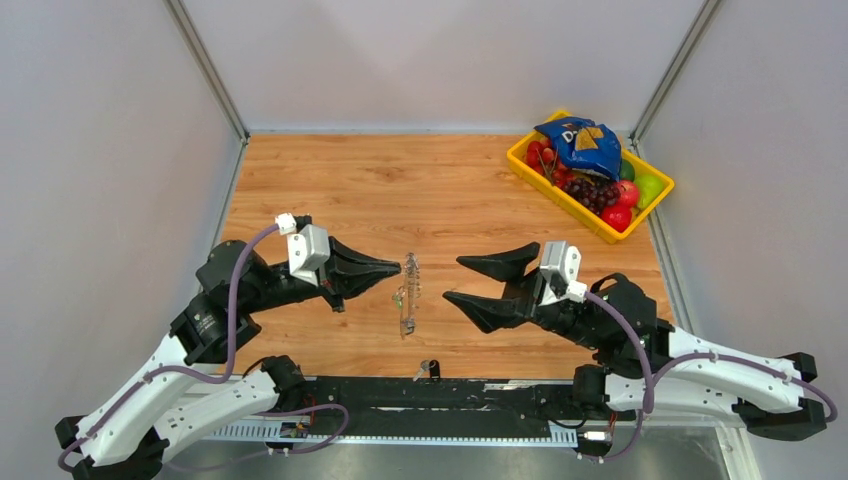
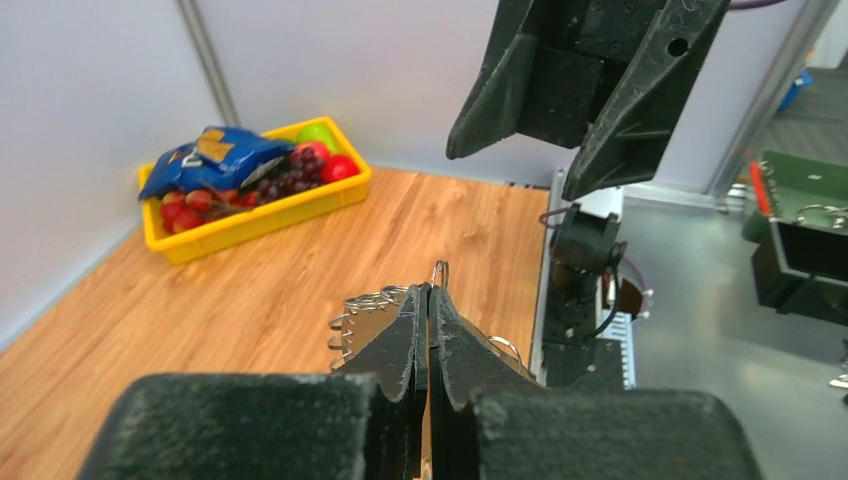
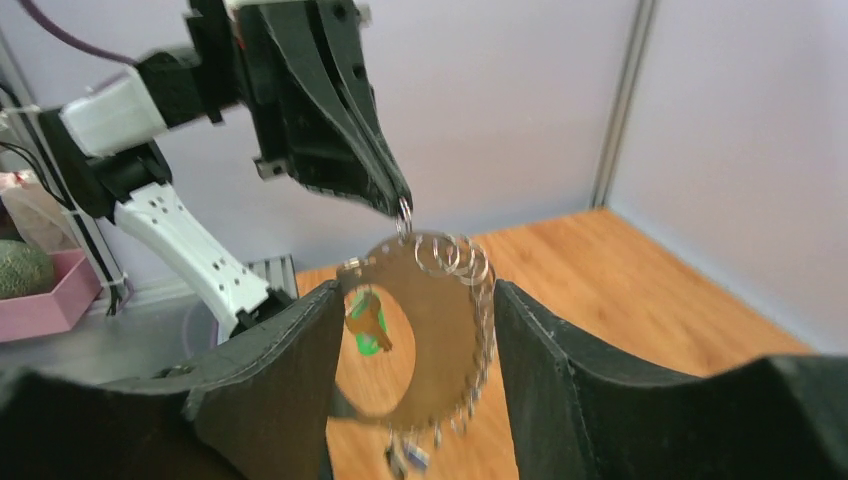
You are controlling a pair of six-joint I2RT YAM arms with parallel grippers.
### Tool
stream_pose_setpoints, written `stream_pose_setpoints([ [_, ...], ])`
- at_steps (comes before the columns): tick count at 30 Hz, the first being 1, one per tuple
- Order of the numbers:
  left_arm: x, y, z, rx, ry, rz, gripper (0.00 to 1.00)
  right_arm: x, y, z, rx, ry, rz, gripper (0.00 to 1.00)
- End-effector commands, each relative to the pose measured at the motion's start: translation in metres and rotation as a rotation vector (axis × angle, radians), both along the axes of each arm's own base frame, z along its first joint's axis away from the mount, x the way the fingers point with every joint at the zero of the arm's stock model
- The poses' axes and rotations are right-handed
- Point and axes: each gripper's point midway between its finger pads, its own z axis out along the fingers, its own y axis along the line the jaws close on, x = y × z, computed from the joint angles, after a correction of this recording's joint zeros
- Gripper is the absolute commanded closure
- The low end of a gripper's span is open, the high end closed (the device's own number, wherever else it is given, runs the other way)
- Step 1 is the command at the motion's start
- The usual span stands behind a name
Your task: Put the keys on the keyring
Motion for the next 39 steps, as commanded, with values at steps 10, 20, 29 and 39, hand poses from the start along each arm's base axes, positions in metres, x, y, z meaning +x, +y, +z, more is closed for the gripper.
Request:
stream_pose_setpoints([
  [10, 0.053, 0.027, -0.04, 0.167, -0.042, 0.319, 1.0, 0.023, 0.006, -0.176, -0.509, 0.485, -0.207, 0.35],
  [20, 0.087, 0.054, -0.086, 0.299, 0.057, 0.559, 1.0, -0.013, 0.013, -0.289, -0.783, 0.789, -0.142, 0.45],
  [29, 0.096, 0.075, -0.091, 0.267, 0.079, 0.69, 1.0, -0.043, 0.034, -0.328, -0.87, 1.029, -0.066, 0.54],
  [39, 0.091, 0.09, -0.087, 0.175, 0.061, 0.737, 1.0, -0.044, 0.059, -0.343, -0.875, 1.181, -0.133, 0.54],
])
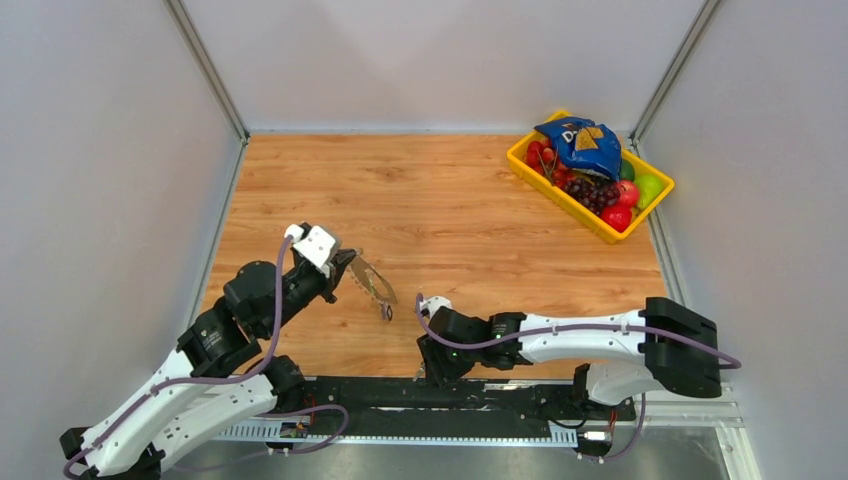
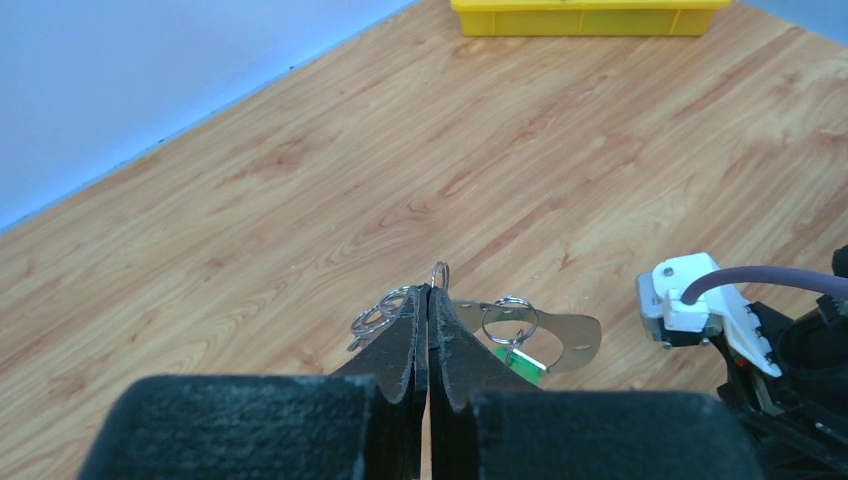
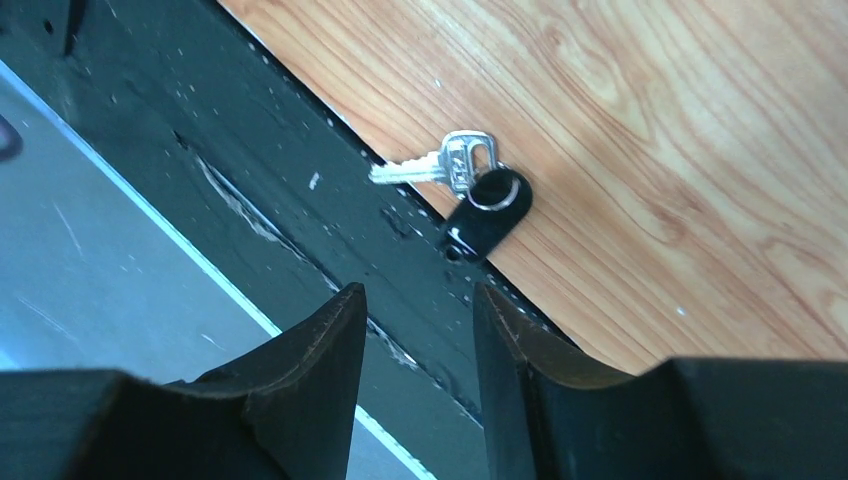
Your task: Put the keys on the keyring
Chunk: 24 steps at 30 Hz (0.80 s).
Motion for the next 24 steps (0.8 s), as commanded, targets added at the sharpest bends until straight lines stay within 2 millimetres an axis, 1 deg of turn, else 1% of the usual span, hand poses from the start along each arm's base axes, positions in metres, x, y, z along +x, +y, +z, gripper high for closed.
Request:
stream_pose_setpoints([
  [1, 0.003, 0.008, 0.028, -0.114, -0.081, 0.051, 1.0, 0.002, 0.038, 0.02, 0.083, 0.068, -0.097, 0.54],
  [3, 0.002, 0.013, 0.028, -0.135, -0.087, 0.071, 1.0, 0.004, 0.044, 0.014, 0.068, 0.1, -0.16, 0.54],
  [7, -0.001, 0.016, 0.032, -0.175, -0.096, 0.073, 1.0, 0.007, 0.055, 0.002, 0.038, 0.138, -0.231, 0.55],
  [10, -0.003, 0.018, 0.036, -0.188, -0.105, 0.072, 1.0, 0.01, 0.059, 0.001, 0.035, 0.144, -0.27, 0.57],
  [11, -0.003, 0.018, 0.037, -0.193, -0.107, 0.07, 1.0, 0.015, 0.058, 0.0, 0.034, 0.124, -0.295, 0.57],
  [14, -0.005, 0.018, 0.037, -0.2, -0.111, 0.065, 1.0, 0.019, 0.053, 0.001, 0.035, 0.114, -0.336, 0.56],
  [24, -0.006, 0.019, 0.038, -0.205, -0.115, 0.064, 1.0, 0.021, 0.032, -0.001, 0.029, 0.125, -0.436, 0.57],
])
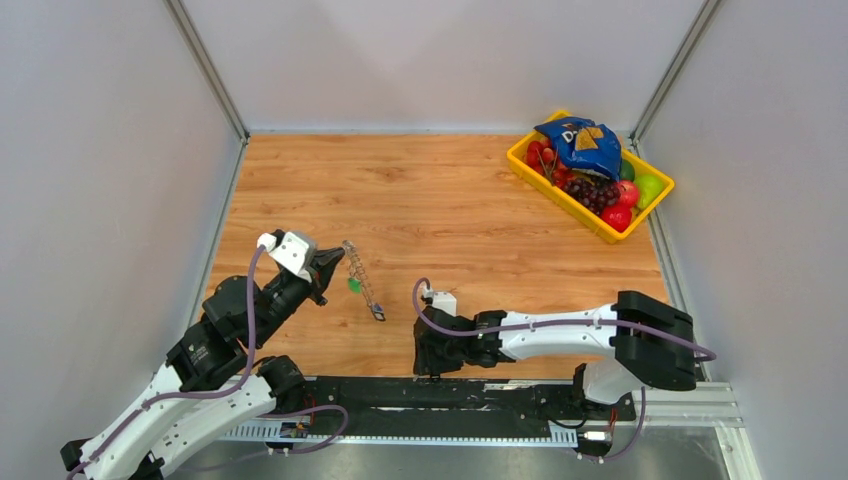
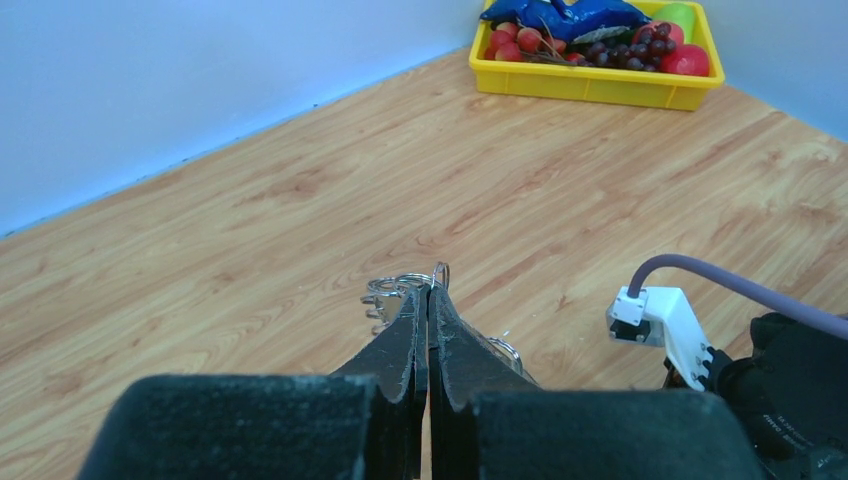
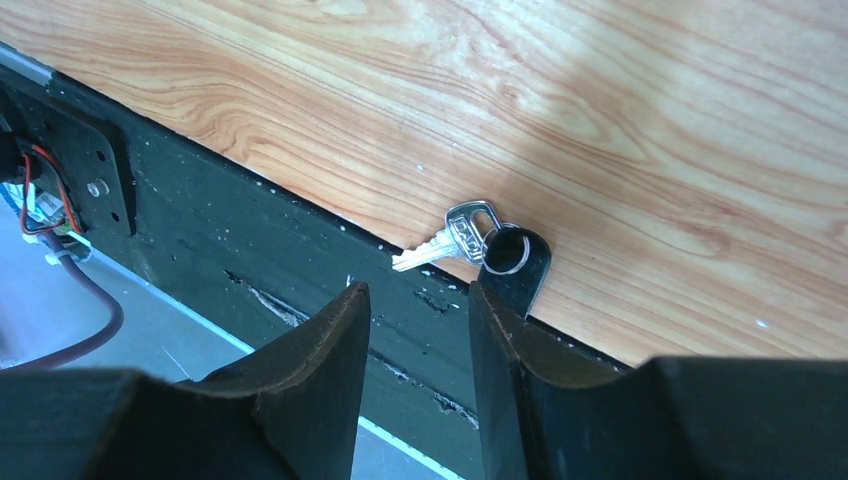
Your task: Put the keys on the keyring
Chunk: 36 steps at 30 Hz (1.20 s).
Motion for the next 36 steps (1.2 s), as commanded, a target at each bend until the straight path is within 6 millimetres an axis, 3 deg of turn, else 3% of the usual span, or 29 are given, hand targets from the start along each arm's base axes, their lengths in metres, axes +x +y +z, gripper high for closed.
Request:
stream_pose_setpoints([
  [1, 0.0, 0.0, 0.02, -0.072, -0.048, 0.003, 1.0, 0.004, -0.003, 0.011, 0.036, -0.007, -0.079, 0.57],
  [23, 0.001, 0.0, 0.018, -0.075, -0.046, 0.005, 1.0, 0.018, -0.009, -0.015, -0.048, 0.03, -0.132, 0.53],
  [27, 0.001, -0.001, 0.017, -0.075, -0.045, 0.005, 1.0, 0.024, -0.008, -0.014, -0.047, 0.017, -0.142, 0.56],
  [36, 0.001, -0.001, 0.016, -0.073, -0.043, 0.005, 1.0, 0.034, -0.011, -0.018, -0.06, 0.025, -0.147, 0.73],
])
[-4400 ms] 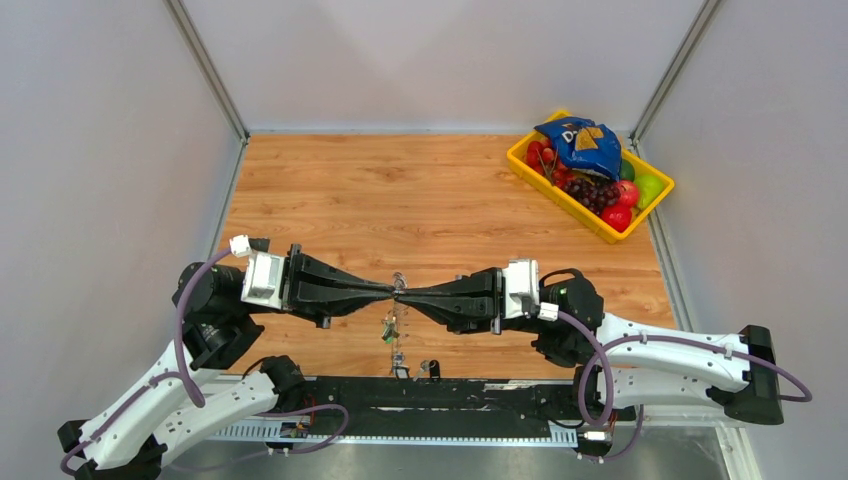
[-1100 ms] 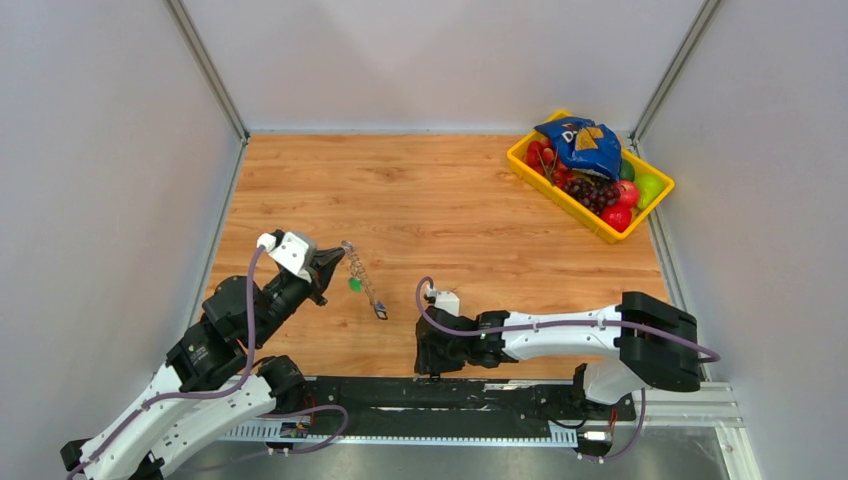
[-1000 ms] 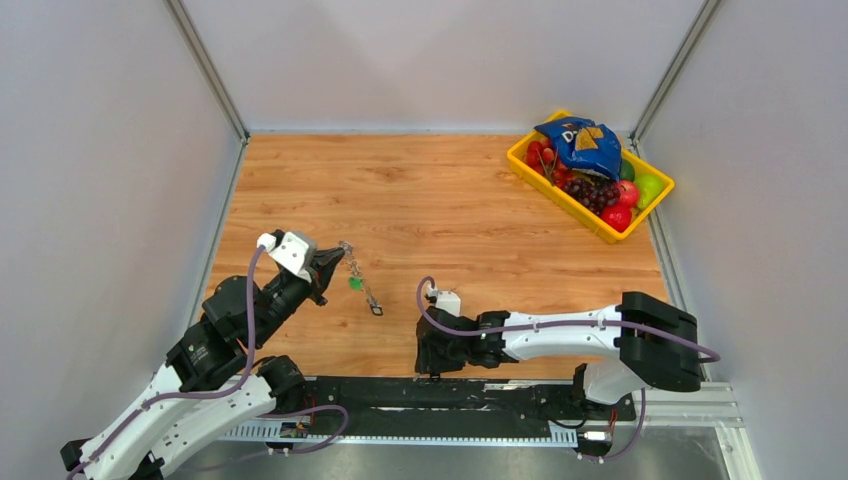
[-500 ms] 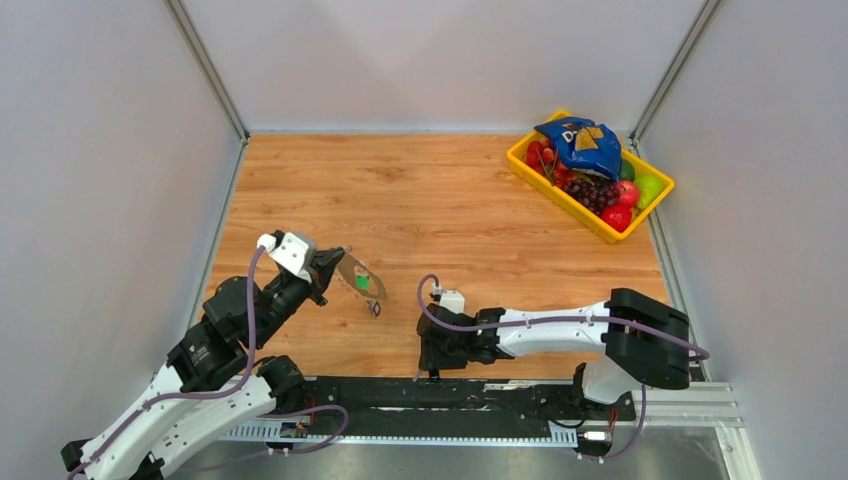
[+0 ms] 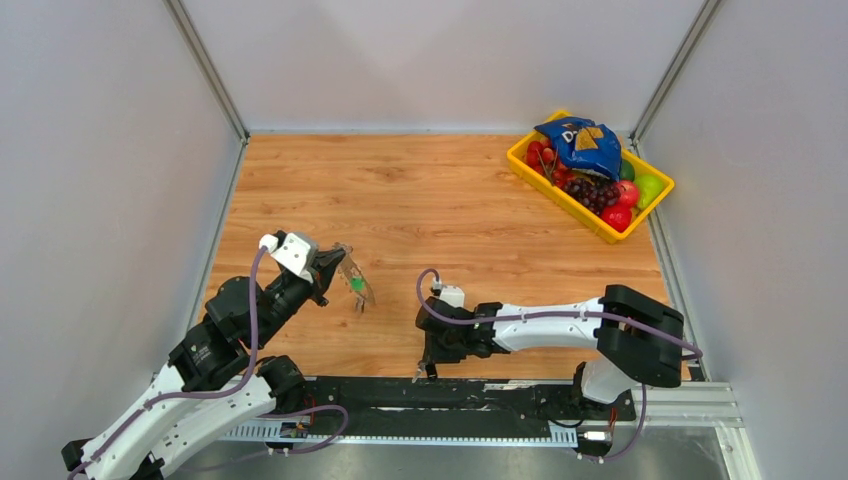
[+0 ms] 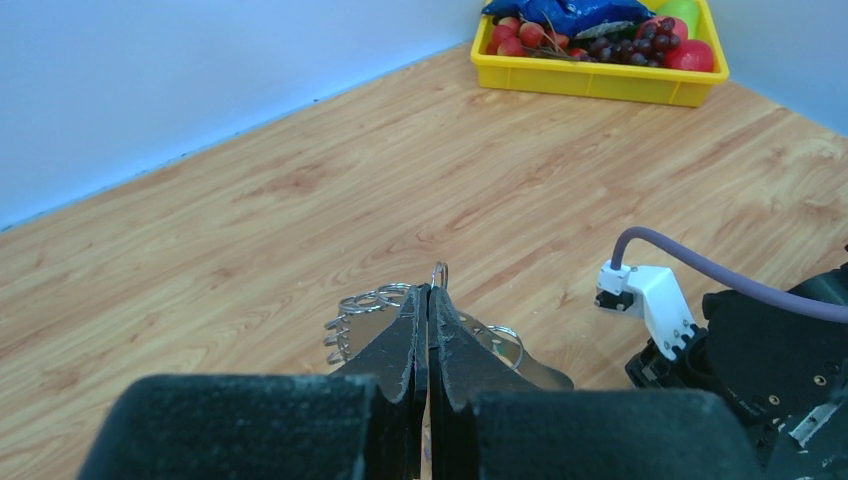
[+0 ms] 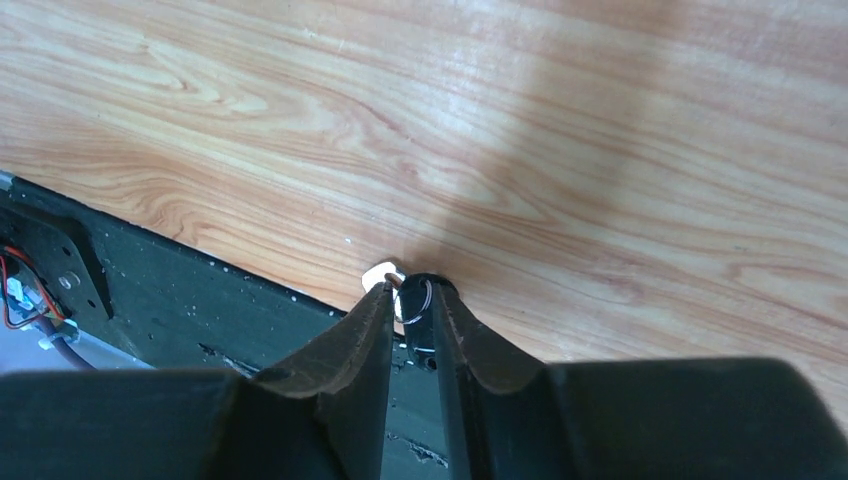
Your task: Put the keys on the keyring
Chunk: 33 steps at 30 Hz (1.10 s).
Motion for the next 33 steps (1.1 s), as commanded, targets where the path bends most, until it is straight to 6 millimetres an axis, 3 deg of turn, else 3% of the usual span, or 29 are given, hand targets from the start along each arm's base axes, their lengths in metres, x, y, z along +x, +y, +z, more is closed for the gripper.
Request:
stream_pose_setpoints([
  [1, 0.0, -0.001, 0.021, -0.072, -0.047, 0.002, 1.0, 0.008, 0.003, -0.001, -0.01, 0.001, -0.006, 0.74],
  [5, 0.001, -0.001, 0.02, -0.071, -0.047, 0.005, 1.0, 0.013, 0.002, -0.002, -0.017, -0.004, -0.006, 0.82],
  [9, 0.001, 0.0, 0.019, -0.067, -0.047, 0.009, 1.0, 0.02, 0.006, 0.004, -0.008, -0.039, 0.001, 1.0],
  [19, 0.004, -0.001, 0.017, -0.058, -0.042, 0.017, 1.0, 0.03, 0.011, 0.031, 0.04, -0.126, 0.033, 1.0],
  [20, 0.004, 0.0, 0.017, -0.058, -0.042, 0.018, 1.0, 0.031, 0.012, 0.039, 0.054, -0.135, 0.035, 0.98],
  [22, 0.004, -0.001, 0.016, -0.058, -0.042, 0.017, 1.0, 0.029, 0.011, 0.046, 0.054, -0.132, 0.047, 0.77],
  [24, 0.004, -0.001, 0.016, -0.057, -0.041, 0.017, 1.0, 0.02, 0.004, 0.048, 0.029, -0.11, 0.054, 0.67],
  [28, 0.003, -0.001, 0.018, -0.065, -0.04, 0.014, 1.0, -0.005, 0.009, 0.053, 0.065, -0.05, 0.083, 0.59],
  [33, 0.002, 0.001, 0.021, -0.081, -0.044, 0.018, 1.0, -0.029, 0.01, 0.048, 0.077, 0.025, 0.077, 0.57],
])
